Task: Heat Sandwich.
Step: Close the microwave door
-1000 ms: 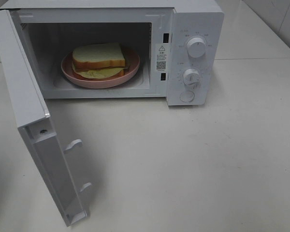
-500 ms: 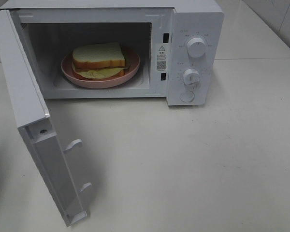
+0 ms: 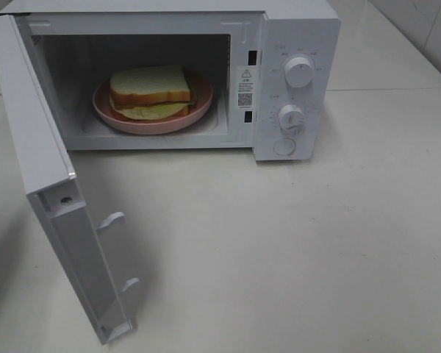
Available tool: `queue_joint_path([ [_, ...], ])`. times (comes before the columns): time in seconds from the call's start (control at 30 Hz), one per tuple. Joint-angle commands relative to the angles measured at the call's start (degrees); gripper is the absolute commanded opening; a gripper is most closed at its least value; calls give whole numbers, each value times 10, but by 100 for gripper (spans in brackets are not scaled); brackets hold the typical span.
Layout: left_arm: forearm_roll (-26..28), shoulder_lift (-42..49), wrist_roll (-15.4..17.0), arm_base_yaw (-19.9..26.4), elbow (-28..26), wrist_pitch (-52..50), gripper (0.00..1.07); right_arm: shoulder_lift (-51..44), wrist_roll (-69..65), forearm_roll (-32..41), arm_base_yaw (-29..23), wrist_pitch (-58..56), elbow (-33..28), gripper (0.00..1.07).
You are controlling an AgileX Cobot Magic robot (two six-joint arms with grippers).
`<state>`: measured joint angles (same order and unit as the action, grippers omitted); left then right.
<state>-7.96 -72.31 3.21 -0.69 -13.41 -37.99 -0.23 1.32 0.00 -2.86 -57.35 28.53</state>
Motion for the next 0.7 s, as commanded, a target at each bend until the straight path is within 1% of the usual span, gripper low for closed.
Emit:
queue_joint_path([
  [0.03,-71,-18,44,-2,-9,-34,0,-16,6,0,3,3,-1,76],
  [0.07,-87,-23,48,-2,-9,-45,0,-16,6,0,3,3,-1,76],
  [0.1,-126,-34,61,-2,-13,-56,0,-16,6,0,3,3,-1,76],
  [0.13,-126,-34,61,-2,-13,-56,0,-16,6,0,3,3,-1,76],
  [0.2,-162,-46,74,-2,-17,-68,0,-16,6,0,3,3,-1,76],
  [0.23,-180,-59,86,-2,-24,-81,0,-16,6,0,3,3,-1,76],
  [0.27,-184,-66,89,-2,-29,-87,0,-16,6,0,3,3,-1,76],
  [0.43,-188,-91,104,-5,-40,-104,0,-16,6,0,3,3,-1,76],
  [0.5,-188,-101,104,-18,-46,-105,0,-16,6,0,3,3,-1,76],
  [0.53,-186,-112,100,-37,-53,-104,0,-16,6,0,3,3,-1,76],
  [0.57,-186,-112,100,-37,-53,-104,0,-16,6,0,3,3,-1,76],
  [0.63,-174,-120,92,-55,-59,-104,0,-16,6,0,3,3,-1,76],
  [0.67,-146,-129,81,-73,-64,-105,0,-16,6,0,3,3,-1,76],
  [0.7,-135,-132,80,-80,-65,-105,0,-16,6,0,3,3,-1,76],
])
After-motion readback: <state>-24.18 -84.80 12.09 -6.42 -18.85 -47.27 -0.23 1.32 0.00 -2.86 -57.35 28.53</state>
